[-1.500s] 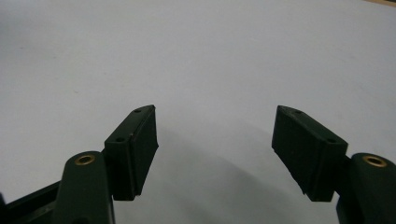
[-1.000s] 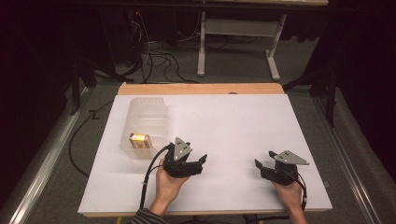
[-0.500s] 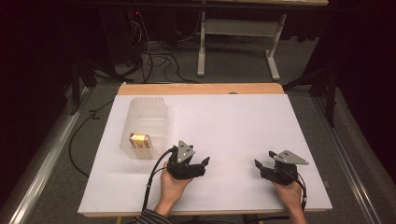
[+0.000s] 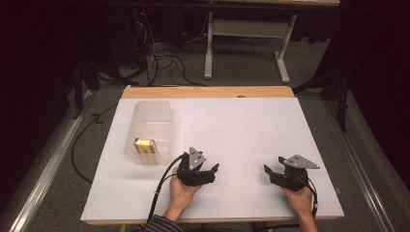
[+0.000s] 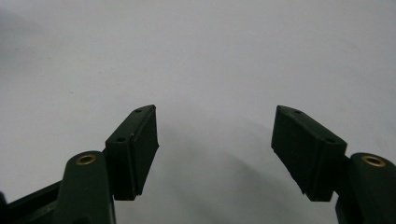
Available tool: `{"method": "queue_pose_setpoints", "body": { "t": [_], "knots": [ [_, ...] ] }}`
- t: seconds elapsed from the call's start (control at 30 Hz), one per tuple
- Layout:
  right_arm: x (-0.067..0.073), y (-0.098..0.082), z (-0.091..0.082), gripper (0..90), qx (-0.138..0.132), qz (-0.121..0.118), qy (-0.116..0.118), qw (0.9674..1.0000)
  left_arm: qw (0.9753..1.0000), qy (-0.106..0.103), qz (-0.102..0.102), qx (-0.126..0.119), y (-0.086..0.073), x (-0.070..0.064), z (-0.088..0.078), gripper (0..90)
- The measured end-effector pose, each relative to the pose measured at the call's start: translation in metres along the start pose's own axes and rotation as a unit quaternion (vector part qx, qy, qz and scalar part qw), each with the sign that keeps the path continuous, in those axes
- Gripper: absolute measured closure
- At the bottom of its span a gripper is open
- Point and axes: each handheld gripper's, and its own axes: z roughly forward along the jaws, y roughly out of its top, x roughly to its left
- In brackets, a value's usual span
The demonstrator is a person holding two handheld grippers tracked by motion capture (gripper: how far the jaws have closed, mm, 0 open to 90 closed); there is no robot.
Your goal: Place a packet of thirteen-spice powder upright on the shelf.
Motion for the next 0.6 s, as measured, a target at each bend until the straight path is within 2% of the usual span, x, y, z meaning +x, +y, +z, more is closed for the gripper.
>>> {"method": "queue_pose_setpoints", "body": {
  "t": [0.17, 0.27, 0.33, 0.6],
  "knots": [
    [0.0, 0.0, 0.001, 31.9, 0.005, 0.001, 0.0, 1.0, 0.9999, 0.007, 0.007, -0.011, -0.004, 0.006, 0.004, 27.5],
    [0.0, 0.001, 0.002, 31.9, 0.01, 0.001, 0.0, 0.9999, 0.9999, 0.009, 0.003, -0.007, -0.009, 0.009, 0.006, 27.5],
    [0.0, 0.001, 0.002, 32.0, 0.01, 0.001, -0.001, 1.0, 0.9999, 0.011, 0.011, 0.001, -0.012, 0.009, 0.008, 27.4],
    [0.001, 0.0, 0.001, 31.8, 0.007, -0.001, -0.001, 1.0, 0.9999, 0.006, 0.009, -0.001, -0.018, 0.01, 0.014, 27.5]
  ]
}}
